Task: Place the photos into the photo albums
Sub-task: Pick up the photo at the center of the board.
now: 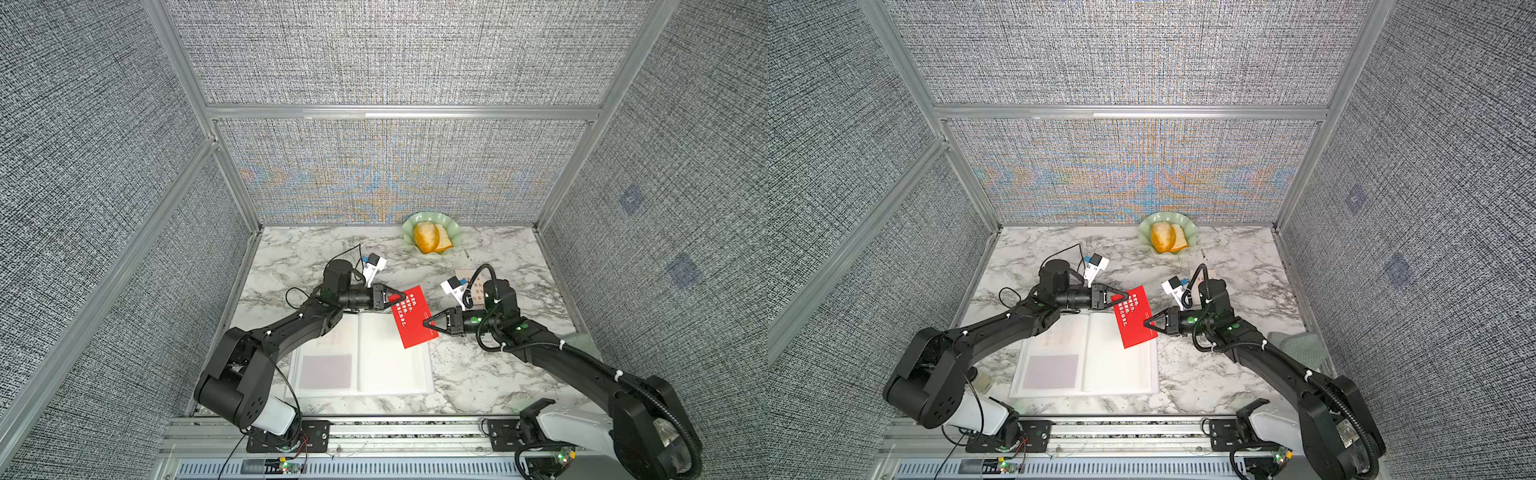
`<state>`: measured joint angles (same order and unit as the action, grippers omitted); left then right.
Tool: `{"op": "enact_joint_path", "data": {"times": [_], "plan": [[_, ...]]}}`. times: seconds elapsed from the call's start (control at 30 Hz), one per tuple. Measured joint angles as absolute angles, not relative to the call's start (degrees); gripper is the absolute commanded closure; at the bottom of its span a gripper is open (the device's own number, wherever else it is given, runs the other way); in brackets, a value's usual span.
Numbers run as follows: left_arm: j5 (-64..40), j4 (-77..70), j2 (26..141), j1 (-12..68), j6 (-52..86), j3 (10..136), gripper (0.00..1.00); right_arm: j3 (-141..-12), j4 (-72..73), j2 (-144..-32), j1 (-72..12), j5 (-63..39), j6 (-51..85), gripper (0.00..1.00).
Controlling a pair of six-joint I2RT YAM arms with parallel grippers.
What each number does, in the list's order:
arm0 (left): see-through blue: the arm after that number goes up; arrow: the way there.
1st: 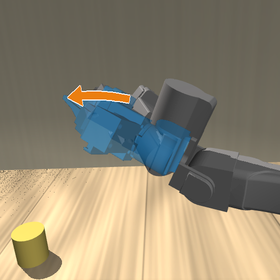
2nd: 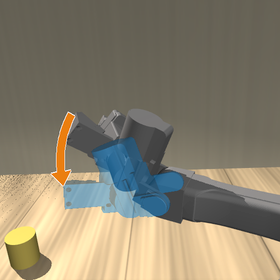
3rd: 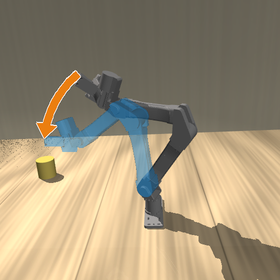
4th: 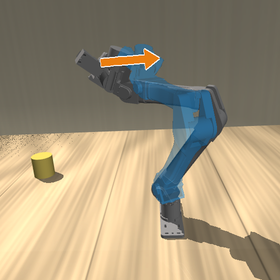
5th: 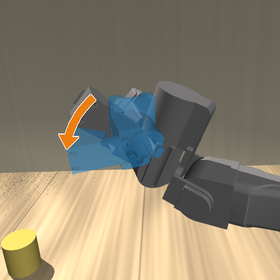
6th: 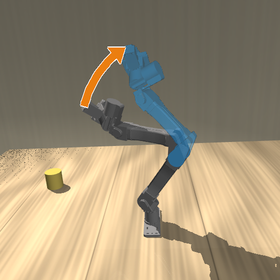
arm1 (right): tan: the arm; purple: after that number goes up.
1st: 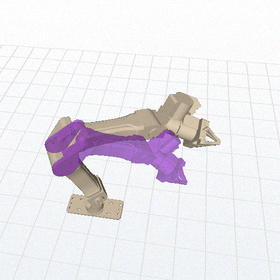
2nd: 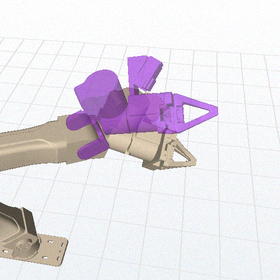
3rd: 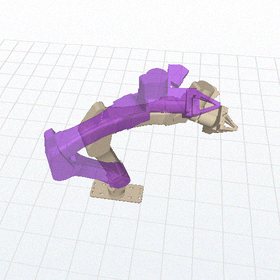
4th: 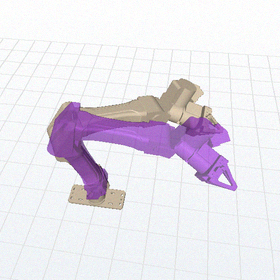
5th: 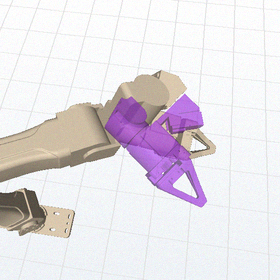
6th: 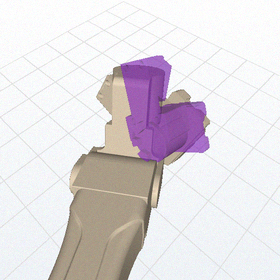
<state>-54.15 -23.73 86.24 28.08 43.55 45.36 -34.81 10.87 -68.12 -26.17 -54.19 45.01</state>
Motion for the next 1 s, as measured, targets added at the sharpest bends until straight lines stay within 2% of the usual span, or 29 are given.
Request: {"op": "enact_joint_path", "data": {"times": [0.13,0.33,0.47,0.57,1.0], "plan": [[-54.54,-23.86,86.48,28.01,44.12,45.36,0.99,-35.59,10.39,-68.95,-26.17,-54.39,44.58,1.00],[-54.15,-23.88,86.26,27.99,44.14,45.34,1.00,-37.32,8.01,-69.38,-25.89,-54.54,43.24,1.00],[-53.98,-24.18,85.49,27.66,44.21,44.86,1.00,-37.76,6.63,-69.41,-25.43,-54.43,42.94,0.70],[-53.84,-25.28,84.71,26.04,45.91,43.20,1.00,-37.71,6.74,-69.34,-25.06,-54.02,42.70,0.59],[-46.65,-46.15,80.84,16.16,65.78,26.61,1.00,-32.88,11.90,-70.57,-26.72,-46.26,47.81,0.56]]}}
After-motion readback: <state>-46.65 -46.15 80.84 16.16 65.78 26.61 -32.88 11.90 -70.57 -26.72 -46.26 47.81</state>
